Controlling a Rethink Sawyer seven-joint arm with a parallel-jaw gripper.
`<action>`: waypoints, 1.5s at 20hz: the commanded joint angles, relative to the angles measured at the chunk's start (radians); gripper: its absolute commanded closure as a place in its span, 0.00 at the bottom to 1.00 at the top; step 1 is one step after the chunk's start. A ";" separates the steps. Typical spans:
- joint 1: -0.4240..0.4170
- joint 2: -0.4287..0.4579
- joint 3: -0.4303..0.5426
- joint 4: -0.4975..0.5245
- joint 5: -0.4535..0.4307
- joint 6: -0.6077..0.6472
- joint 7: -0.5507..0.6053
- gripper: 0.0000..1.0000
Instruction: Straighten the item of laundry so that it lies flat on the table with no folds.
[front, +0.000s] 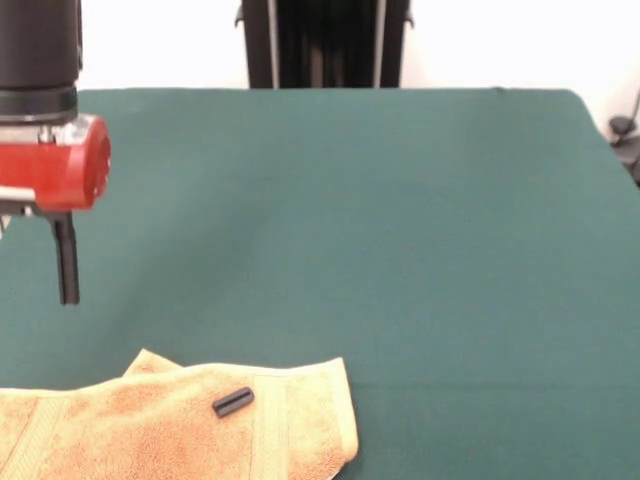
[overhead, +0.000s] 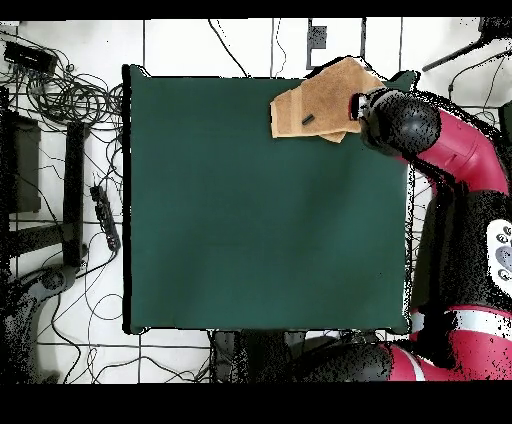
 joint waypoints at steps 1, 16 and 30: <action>0.017 0.159 0.056 0.071 -0.006 -0.063 0.164 0.00; 0.065 0.372 0.032 -0.229 0.006 0.041 0.141 0.00; 0.002 0.303 0.081 -0.077 0.022 0.139 0.054 0.00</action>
